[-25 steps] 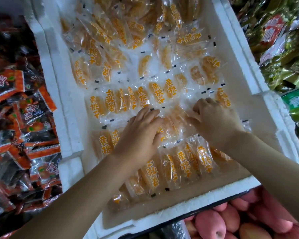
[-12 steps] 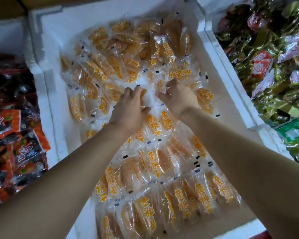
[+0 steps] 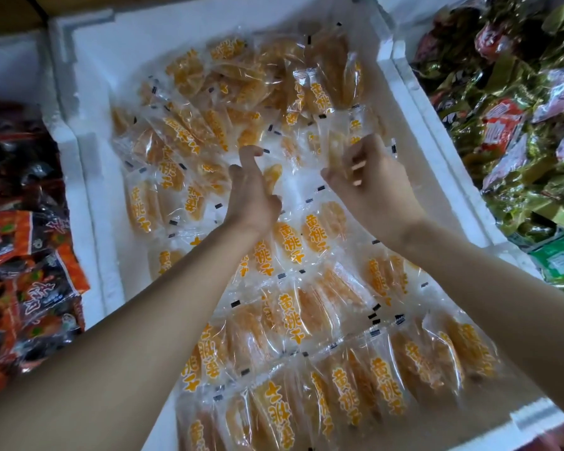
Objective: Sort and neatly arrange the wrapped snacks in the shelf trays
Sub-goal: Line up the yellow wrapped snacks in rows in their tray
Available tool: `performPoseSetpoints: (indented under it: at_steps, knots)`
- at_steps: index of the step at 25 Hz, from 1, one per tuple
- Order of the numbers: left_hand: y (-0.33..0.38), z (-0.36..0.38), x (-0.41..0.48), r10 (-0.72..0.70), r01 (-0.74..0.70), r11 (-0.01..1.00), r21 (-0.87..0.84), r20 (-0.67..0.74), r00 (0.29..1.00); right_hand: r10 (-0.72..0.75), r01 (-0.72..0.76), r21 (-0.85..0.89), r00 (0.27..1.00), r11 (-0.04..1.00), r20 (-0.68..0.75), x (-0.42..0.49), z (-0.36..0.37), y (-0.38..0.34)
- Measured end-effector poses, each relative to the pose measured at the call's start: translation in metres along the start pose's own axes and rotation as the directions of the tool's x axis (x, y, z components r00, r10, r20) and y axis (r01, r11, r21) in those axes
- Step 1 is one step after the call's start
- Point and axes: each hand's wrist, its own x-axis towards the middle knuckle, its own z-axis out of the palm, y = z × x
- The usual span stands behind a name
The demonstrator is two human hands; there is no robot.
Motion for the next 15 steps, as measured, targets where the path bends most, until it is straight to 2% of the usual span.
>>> performPoseSetpoints:
  at_steps: [3, 6, 7, 9, 11, 13, 15]
  knots:
    - [-0.004, -0.002, -0.004, 0.001, -0.001, 1.0, 0.005, -0.017, 1.0, 0.044, -0.037, -0.066, 0.994, 0.997, 0.103, -0.016, -0.01, 0.005]
    - [-0.002, -0.008, -0.016, 0.023, -0.023, 1.0, -0.016, -0.01, 1.0, 0.072, -0.064, -0.061, 0.988, 0.996, 0.134, -0.021, -0.007, 0.004]
    - [0.002, -0.009, -0.023, 0.013, -0.012, 0.997, -0.075, 0.003, 1.0, 0.058, -0.053, -0.045, 0.99, 0.998, 0.132, -0.023, -0.004, 0.002]
    - [0.013, -0.006, -0.038, -0.044, 0.064, 0.95, -0.304, 0.075, 0.996, 0.008, 0.001, -0.06, 0.988, 0.998, 0.151, -0.029, 0.003, -0.003]
    - [0.022, 0.0, -0.054, -0.133, 0.214, 0.818, -0.534, 0.186, 0.974, -0.043, 0.066, -0.118, 0.981, 0.991, 0.191, -0.039, 0.007, -0.007]
    - [0.025, 0.001, -0.066, -0.188, 0.29, 0.738, -0.61, 0.226, 0.956, -0.063, 0.084, -0.112, 0.982, 0.99, 0.178, -0.049, 0.003, -0.008]
    - [0.023, -0.003, -0.073, -0.189, 0.268, 0.766, -0.585, 0.194, 0.963, -0.028, 0.042, -0.074, 0.983, 0.996, 0.181, -0.054, -0.006, -0.004]
